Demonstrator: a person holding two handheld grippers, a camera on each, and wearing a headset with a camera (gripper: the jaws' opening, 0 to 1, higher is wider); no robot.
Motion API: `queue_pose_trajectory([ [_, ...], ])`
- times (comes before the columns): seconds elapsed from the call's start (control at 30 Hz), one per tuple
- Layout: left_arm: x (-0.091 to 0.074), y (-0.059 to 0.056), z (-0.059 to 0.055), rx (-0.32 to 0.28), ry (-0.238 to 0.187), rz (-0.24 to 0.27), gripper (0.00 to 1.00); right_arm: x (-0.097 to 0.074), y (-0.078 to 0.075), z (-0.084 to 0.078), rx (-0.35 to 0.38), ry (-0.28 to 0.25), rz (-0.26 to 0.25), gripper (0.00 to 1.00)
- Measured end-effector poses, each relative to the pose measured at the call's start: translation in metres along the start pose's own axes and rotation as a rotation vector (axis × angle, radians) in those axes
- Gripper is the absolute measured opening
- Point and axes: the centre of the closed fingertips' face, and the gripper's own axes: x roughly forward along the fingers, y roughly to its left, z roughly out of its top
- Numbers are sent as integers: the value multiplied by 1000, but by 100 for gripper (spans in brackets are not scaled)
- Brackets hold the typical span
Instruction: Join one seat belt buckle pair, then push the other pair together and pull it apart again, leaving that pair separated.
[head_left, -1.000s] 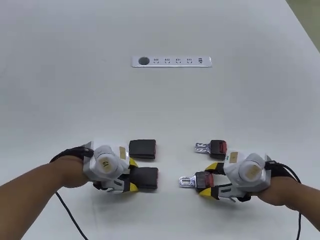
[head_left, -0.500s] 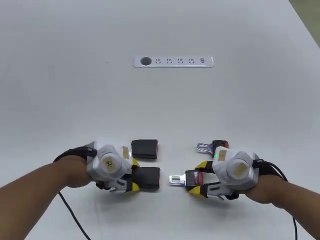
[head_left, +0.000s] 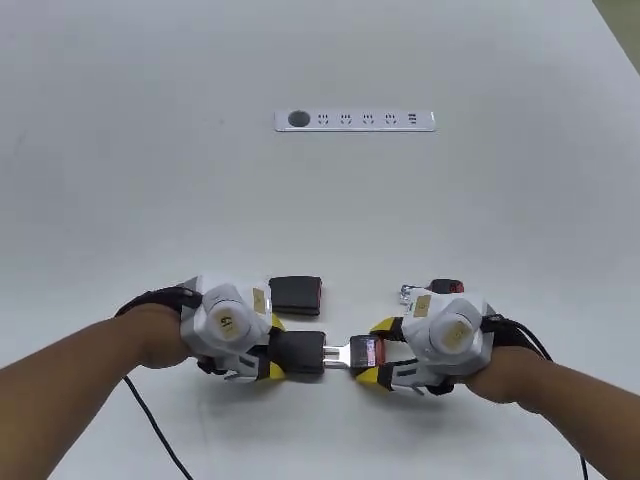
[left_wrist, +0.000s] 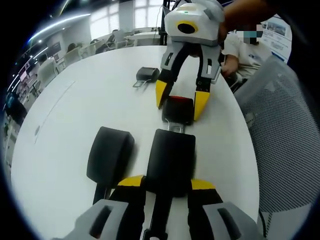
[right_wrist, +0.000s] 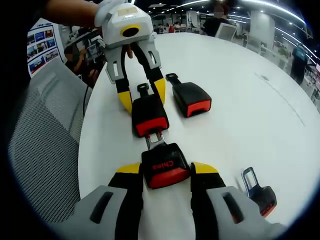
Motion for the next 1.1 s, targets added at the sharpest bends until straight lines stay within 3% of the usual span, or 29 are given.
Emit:
queue_pose_trajectory([
  [0.07, 0, 0, -1, 0, 2, 2, 33, 5, 3, 5, 2, -7, 2, 36],
  [0.1, 0, 0, -1, 16, 4, 0, 33, 5, 3, 4, -42, 9, -5, 36],
  [0.3, 0, 0, 0, 5, -7, 7, 33, 4, 2, 2, -15, -2, -5, 36],
  [1.1, 1, 4, -3, 35, 26, 7, 32, 12, 6, 15, 36, -8, -41, 35],
])
